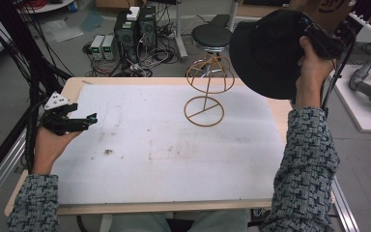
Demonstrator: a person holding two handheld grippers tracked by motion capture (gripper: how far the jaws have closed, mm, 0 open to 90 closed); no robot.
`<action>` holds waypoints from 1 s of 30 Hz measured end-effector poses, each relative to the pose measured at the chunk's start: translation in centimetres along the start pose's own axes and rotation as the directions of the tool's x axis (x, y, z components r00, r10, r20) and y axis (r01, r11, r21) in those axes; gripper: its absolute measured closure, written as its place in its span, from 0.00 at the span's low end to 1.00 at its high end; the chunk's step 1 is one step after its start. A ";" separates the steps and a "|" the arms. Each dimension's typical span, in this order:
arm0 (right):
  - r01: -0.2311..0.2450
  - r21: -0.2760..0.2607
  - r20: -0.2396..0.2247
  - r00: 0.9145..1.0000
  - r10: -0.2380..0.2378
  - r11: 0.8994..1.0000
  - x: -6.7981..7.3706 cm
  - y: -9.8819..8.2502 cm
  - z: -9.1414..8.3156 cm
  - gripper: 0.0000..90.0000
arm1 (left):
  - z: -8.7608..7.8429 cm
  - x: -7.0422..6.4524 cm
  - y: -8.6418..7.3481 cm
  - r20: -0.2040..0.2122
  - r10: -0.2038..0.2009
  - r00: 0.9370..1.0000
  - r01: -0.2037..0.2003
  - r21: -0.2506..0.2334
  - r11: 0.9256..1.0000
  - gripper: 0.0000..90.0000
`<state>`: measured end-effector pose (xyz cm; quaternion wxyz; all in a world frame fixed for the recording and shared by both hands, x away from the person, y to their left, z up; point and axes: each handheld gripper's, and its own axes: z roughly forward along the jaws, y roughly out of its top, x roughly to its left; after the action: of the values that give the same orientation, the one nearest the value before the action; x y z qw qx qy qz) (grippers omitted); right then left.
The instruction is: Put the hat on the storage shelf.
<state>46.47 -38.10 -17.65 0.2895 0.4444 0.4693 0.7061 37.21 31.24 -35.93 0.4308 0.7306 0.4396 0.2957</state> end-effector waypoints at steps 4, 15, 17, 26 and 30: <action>-0.029 -0.010 -0.021 0.999 0.029 1.000 0.2 0.0 0.2 1.00 | 0.0 0.0 0.0 -0.001 0.002 1.000 -0.002 0.002 1.000 0.20; -0.084 -0.043 -0.072 0.994 0.081 0.996 0.5 -0.2 0.5 1.00 | 0.0 0.0 0.0 0.001 0.005 1.000 -0.005 0.005 1.000 0.20; -0.102 -0.049 -0.084 0.992 0.097 0.994 0.6 -0.1 0.4 1.00 | 0.0 0.0 0.0 0.001 0.005 1.000 -0.005 0.005 1.000 0.20; -0.115 -0.031 -0.126 0.986 0.111 0.993 1.2 -0.4 0.9 1.00 | 0.0 -0.1 0.0 0.001 0.004 1.000 -0.004 0.006 1.000 0.20; -0.146 -0.025 -0.169 0.976 0.140 0.989 1.7 -0.9 1.6 1.00 | 0.0 0.0 0.0 0.001 -0.002 1.000 0.002 0.000 1.000 0.20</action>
<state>47.13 -35.71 -17.62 0.2058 0.4108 0.4454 0.7685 37.22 31.19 -35.97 0.4312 0.7304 0.4400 0.2949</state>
